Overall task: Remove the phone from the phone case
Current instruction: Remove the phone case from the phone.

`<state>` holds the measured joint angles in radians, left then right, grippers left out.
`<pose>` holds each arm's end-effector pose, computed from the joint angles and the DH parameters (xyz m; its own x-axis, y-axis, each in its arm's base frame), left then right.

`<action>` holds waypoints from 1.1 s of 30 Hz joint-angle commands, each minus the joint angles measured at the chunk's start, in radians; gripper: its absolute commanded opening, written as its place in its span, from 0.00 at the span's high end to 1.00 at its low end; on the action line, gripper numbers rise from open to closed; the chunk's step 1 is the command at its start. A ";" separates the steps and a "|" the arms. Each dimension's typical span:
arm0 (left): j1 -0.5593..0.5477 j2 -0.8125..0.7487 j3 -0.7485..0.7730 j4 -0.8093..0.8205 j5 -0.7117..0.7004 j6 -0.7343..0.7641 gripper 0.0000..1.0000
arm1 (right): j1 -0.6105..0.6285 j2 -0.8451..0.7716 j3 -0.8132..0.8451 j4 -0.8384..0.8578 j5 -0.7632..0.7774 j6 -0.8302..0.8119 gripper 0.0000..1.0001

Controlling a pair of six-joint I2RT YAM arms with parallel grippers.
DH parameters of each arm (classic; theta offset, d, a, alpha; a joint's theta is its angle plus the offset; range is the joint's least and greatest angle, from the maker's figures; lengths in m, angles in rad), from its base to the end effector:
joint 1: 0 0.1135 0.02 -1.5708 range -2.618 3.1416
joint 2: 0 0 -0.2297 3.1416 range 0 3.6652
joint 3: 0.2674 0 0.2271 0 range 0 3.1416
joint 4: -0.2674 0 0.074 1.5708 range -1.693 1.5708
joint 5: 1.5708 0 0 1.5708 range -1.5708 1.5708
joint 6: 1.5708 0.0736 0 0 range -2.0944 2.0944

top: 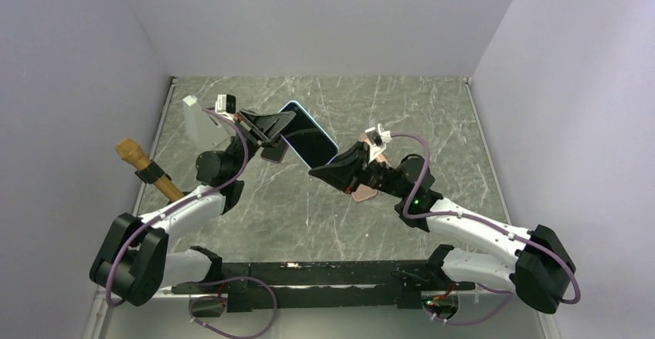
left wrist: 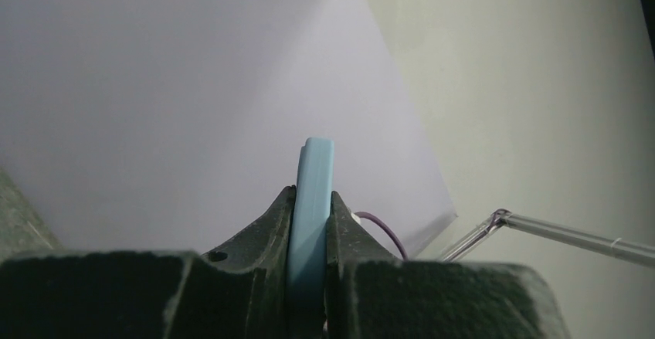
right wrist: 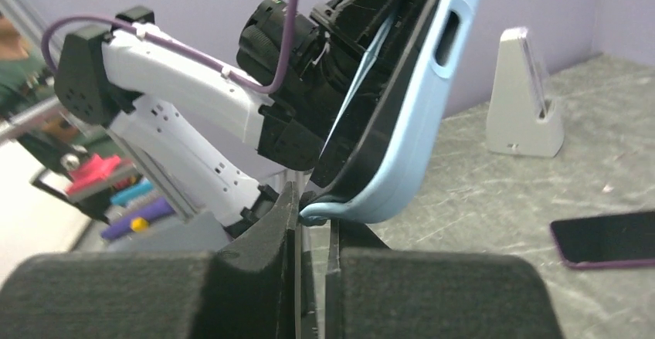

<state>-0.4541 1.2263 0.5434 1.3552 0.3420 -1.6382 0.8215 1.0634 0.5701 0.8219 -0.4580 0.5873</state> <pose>0.2249 -0.1373 0.3273 -0.6853 -0.7114 -0.1557 0.5147 -0.3218 -0.7947 0.1548 0.2142 0.3086 -0.3389 0.3654 -0.8670 -0.9058 0.1226 0.4057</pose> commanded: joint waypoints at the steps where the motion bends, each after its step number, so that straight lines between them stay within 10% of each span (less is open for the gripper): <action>1: -0.036 -0.092 0.044 -0.048 0.095 -0.267 1.00 | -0.007 0.044 0.043 -0.103 -0.044 -0.392 1.00; 15: -0.064 -0.186 0.048 -0.128 0.138 -0.267 1.00 | -0.119 0.217 0.144 0.091 -0.381 -0.239 1.00; 21: -0.066 -0.190 0.085 -0.181 0.155 -0.208 1.00 | -0.130 0.243 0.147 0.116 -0.301 -0.111 1.00; 24: -0.065 -0.198 0.097 -0.256 0.166 -0.122 1.00 | -0.128 0.162 0.107 0.001 -0.150 -0.022 0.56; 28: -0.044 -0.228 0.095 -0.373 0.170 0.016 1.00 | -0.128 -0.003 0.057 -0.296 -0.024 -0.008 0.28; 33: 0.005 -0.252 0.117 -0.527 0.191 0.199 1.00 | -0.128 -0.161 0.089 -0.708 0.019 -0.054 0.19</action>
<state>-0.4728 1.0374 0.5911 0.8951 0.4274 -1.5570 0.7155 0.9993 0.6308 0.4747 -0.6086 0.5610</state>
